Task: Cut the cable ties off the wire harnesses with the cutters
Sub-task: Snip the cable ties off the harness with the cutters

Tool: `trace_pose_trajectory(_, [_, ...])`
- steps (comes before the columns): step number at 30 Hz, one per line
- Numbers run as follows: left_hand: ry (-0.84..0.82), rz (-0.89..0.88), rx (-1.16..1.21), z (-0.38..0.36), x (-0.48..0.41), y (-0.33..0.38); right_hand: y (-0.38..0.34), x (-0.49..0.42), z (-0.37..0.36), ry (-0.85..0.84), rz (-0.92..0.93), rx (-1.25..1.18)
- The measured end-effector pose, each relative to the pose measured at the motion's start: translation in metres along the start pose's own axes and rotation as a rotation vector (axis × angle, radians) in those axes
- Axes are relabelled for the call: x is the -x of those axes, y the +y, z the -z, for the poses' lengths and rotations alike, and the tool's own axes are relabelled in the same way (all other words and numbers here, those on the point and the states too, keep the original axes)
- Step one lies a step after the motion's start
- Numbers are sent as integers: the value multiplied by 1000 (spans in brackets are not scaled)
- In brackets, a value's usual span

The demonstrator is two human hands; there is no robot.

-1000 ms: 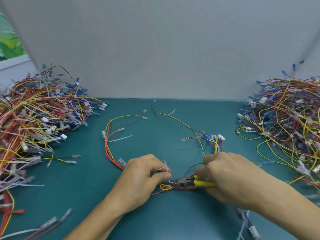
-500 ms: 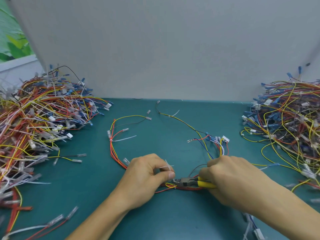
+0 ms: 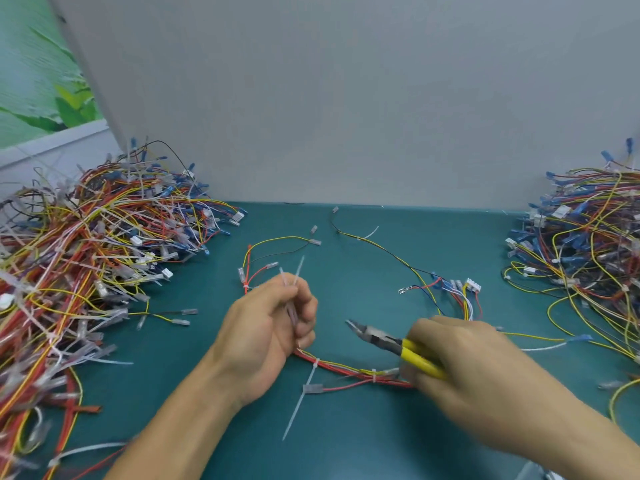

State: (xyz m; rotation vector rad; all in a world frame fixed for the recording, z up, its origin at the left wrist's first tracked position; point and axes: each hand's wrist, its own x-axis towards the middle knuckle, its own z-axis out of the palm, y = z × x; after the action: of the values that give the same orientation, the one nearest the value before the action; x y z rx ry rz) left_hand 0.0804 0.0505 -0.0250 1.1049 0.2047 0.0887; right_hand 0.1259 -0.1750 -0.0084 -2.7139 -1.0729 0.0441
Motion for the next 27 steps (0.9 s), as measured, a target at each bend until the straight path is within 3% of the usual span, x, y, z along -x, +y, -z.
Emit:
trace_pose_trajectory(4, [-43, 4, 91, 12, 3, 10, -26, -9, -21, -25, 4, -163])
trace_pose_trajectory(8, [-85, -26, 15, 18, 5, 12, -37, -23, -38, -18, -13, -169])
trace_pose_trajectory(14, [149, -159, -206, 30, -4, 18, -33, -31, -48, 62, 1, -257])
trace_pose_trajectory(16, [118, -253, -467, 39, -3, 17, -28, -31, -47, 57, -9, -342])
trace_pose_trajectory(21, [-231, -468, -1356, 37, 1, 6, -15, -39, -34, -26, -105, -591])
trace_pose_trajectory(23, [-232, -483, -1482, 32, 2, 2, -13, -40, -29, -69, -149, -722])
trace_pose_trajectory(27, [-127, -537, -1389, 28, 2, -7, -12, -43, -25, -120, -209, -826])
